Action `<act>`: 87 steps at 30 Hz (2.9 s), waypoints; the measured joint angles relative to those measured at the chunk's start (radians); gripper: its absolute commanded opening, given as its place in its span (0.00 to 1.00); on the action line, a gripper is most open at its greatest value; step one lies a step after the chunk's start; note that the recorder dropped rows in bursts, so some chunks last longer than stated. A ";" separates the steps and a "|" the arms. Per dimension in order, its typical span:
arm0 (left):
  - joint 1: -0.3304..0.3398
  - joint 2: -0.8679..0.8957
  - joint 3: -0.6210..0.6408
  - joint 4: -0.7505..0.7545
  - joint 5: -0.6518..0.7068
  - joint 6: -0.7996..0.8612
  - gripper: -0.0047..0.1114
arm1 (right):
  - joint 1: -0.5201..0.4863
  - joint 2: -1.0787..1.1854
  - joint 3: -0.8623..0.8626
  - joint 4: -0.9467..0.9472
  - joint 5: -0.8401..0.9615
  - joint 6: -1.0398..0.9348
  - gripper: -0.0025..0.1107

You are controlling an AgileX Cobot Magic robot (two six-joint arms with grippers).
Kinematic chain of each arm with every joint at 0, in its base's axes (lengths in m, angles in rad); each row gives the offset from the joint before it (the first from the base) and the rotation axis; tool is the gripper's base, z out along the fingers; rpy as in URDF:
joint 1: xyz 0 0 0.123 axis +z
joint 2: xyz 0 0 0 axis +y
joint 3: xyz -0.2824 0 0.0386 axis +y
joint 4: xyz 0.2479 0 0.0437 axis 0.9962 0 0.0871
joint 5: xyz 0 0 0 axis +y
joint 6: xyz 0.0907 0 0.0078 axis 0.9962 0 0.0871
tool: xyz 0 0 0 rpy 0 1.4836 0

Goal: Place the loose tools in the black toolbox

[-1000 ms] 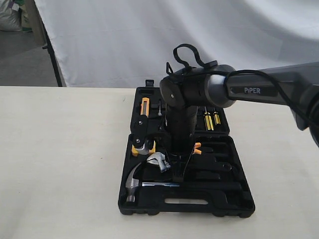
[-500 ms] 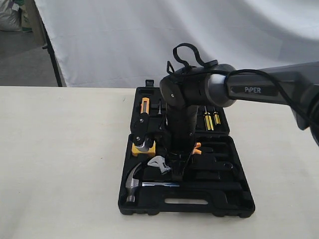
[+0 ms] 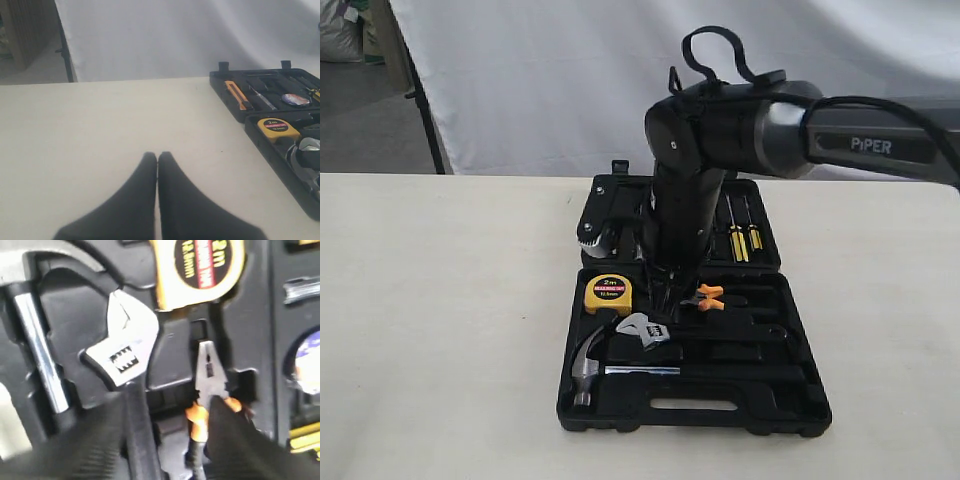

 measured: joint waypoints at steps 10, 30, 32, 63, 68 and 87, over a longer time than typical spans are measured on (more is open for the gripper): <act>0.000 0.000 0.000 0.000 0.000 0.000 0.05 | -0.110 0.075 0.108 0.032 -0.001 0.074 0.02; 0.000 0.000 0.000 0.000 0.000 0.000 0.05 | -0.133 -0.213 0.162 0.032 -0.062 0.314 0.02; 0.000 0.000 0.000 0.000 0.000 0.000 0.05 | -0.133 -0.264 0.192 0.040 -0.088 0.331 0.02; 0.000 0.000 0.000 0.000 0.000 0.000 0.05 | -0.133 -1.292 1.476 0.374 -1.015 0.543 0.02; 0.000 0.000 0.000 0.000 0.000 0.000 0.05 | -0.133 -1.419 1.567 0.378 -1.016 0.555 0.02; 0.000 0.000 0.000 0.000 0.000 0.000 0.05 | -0.554 -2.000 1.633 0.378 -1.011 0.594 0.02</act>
